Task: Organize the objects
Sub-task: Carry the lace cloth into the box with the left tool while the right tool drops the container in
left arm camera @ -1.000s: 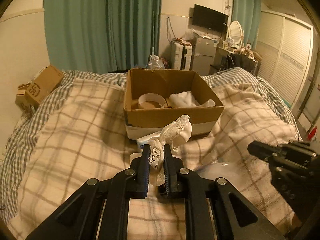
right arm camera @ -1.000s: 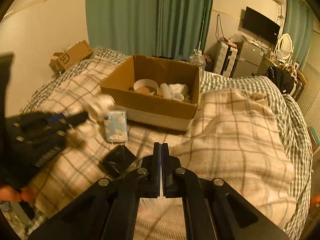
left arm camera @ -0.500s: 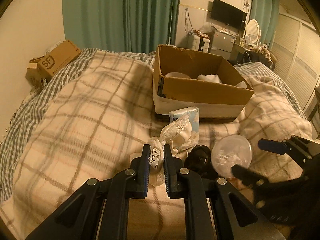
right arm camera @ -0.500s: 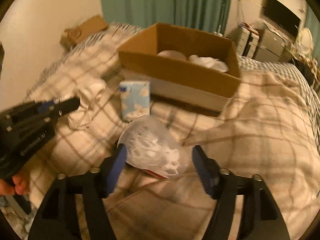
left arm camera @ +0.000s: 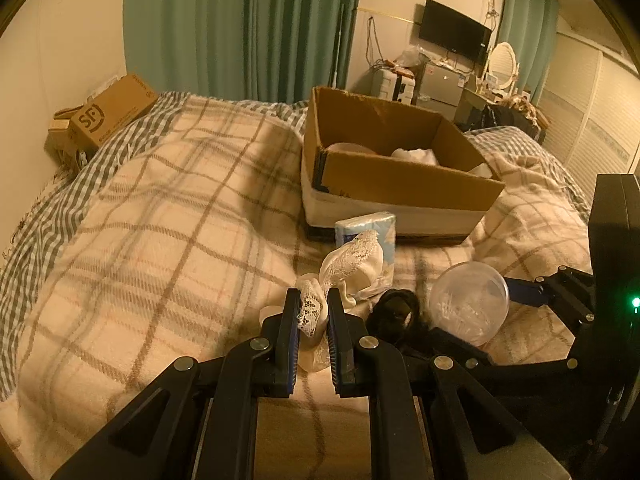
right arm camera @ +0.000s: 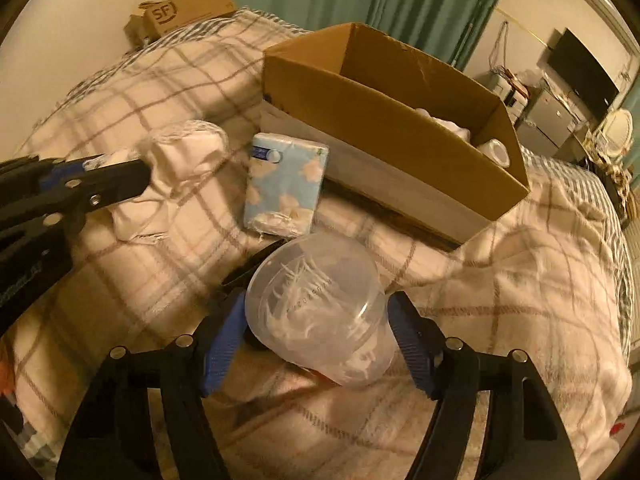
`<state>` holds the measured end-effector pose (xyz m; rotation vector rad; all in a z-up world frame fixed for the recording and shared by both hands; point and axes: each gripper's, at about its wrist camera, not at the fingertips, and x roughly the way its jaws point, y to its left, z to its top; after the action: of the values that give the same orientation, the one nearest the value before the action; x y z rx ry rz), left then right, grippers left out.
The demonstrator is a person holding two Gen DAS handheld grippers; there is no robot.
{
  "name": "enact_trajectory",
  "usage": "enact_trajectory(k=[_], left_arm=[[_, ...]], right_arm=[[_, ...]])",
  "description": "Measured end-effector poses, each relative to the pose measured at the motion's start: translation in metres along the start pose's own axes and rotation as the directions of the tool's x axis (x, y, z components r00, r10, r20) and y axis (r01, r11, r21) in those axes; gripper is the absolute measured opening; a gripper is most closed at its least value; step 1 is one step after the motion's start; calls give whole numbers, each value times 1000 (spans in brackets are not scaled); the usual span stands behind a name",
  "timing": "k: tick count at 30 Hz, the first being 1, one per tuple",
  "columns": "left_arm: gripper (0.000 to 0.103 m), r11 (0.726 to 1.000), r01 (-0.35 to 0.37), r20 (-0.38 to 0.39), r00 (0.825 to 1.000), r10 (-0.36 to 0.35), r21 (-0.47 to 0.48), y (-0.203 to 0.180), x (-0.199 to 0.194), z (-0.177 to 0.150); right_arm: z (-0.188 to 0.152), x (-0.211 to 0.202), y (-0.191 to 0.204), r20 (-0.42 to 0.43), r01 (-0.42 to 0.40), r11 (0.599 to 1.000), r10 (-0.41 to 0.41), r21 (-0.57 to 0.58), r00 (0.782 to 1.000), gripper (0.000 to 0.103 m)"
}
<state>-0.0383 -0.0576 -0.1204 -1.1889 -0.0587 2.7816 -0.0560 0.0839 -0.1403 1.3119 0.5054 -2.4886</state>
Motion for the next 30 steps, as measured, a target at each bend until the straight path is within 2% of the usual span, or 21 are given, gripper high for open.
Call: enact_trajectory(k=[3,8,12,17,23,30], left_arm=[[12,1000,1,16,1000,-2,24,-7,-9,6],[12,998,1,64,998,-6,67,-20,-22,30],[12,993,-9,123,992,-5,117,-37,-28,63],[12,987,-22,180,984,-8,159,-54,-22,107],[12,986,-26,190,982,-6,164,-62,15,154],[12,986,-18,127,992,-3,164,-66,74,172]], right_arm=[[-1,-15,-7,38,19,1000,-19,24,999,69],[12,-63,-31,161,-11,996,-3,86,987,69],[41,-98,-56,256,-17,994,-11,106,967,69],[80,-116,-85,322,-8,993,-31,120,946,69],[129,-104,-112,347,21,992,-64,127,936,69],[160,-43,-139,299,4,985,-56,172,953,68]])
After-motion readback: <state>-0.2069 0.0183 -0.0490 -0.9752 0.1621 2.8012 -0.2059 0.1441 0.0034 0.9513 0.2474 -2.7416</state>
